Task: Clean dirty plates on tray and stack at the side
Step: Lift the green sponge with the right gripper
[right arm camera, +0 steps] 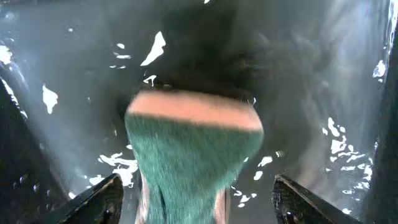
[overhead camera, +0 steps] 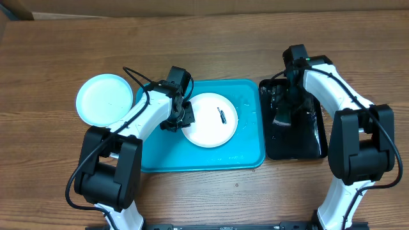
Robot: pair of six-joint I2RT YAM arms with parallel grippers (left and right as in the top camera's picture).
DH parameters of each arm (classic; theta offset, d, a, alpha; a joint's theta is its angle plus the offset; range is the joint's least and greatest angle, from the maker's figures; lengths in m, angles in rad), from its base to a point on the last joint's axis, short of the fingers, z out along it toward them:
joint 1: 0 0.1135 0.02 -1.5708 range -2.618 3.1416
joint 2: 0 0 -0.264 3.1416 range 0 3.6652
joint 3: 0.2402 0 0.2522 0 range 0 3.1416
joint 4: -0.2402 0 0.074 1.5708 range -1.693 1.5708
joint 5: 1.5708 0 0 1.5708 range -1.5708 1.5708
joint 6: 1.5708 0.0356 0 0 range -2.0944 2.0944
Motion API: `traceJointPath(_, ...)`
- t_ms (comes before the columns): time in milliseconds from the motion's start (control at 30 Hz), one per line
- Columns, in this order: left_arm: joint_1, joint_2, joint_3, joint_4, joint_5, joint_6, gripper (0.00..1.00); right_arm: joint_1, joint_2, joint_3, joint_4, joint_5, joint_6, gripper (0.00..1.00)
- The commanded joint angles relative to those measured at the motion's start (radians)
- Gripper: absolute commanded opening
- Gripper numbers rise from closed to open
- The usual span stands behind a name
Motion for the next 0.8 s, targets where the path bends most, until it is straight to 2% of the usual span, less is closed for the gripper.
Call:
traceJointPath(0,-0.008,0.015,-0.005,0.001,0.011,0.011,0.24,-0.003,-0.023,0.043,-0.035,0.009,0.002,0.73)
traceJointPath(167,-0.008,0.015,-0.005,0.001,0.011,0.011,0.24,-0.003,-0.023,0.03,-0.063,0.009,0.015,0.56)
traceJointPath(333,-0.008,0.015,-0.005,0.0,0.011,0.011,0.24,-0.002,-0.023,0.025,-0.051,-0.003,0.065,0.55)
traceJointPath(467,-0.008,0.015,-0.005,0.0,0.011,0.011,0.24,-0.002,-0.023,0.025,-0.031,-0.064,0.063,0.55)
traceJointPath(767,-0.008,0.015,-0.005,-0.001,0.011,0.011,0.24,-0.002,-0.023,-0.009,0.002,-0.065,0.064,0.54)
